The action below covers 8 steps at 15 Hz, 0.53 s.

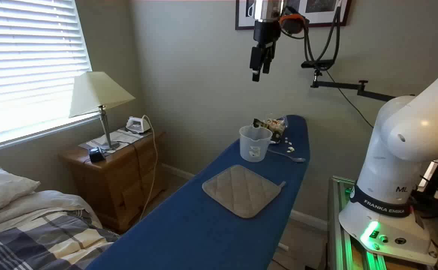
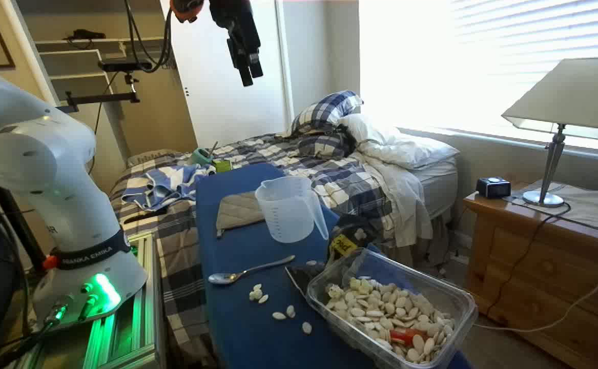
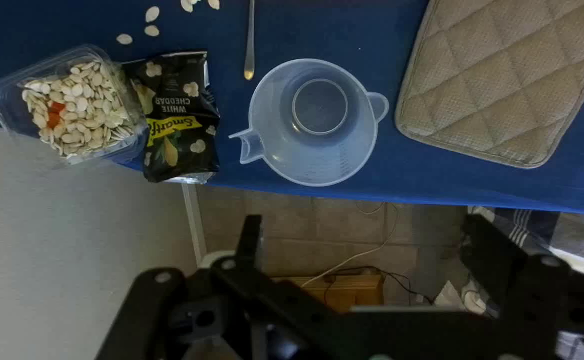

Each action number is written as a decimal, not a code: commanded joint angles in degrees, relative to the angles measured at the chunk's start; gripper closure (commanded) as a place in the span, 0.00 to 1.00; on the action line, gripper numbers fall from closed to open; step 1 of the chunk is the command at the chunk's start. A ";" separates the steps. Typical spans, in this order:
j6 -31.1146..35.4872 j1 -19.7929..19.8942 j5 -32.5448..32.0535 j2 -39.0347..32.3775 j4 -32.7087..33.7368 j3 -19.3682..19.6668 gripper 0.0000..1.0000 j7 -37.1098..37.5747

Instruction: Put the grey item on the jar put the spoon on top of it

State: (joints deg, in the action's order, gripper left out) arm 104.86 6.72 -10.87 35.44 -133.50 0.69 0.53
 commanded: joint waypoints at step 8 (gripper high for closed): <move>0.67 -1.73 0.32 -1.96 -1.49 -0.11 0.00 0.84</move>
State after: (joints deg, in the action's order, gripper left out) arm 104.86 6.51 -10.87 35.34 -133.64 0.71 0.60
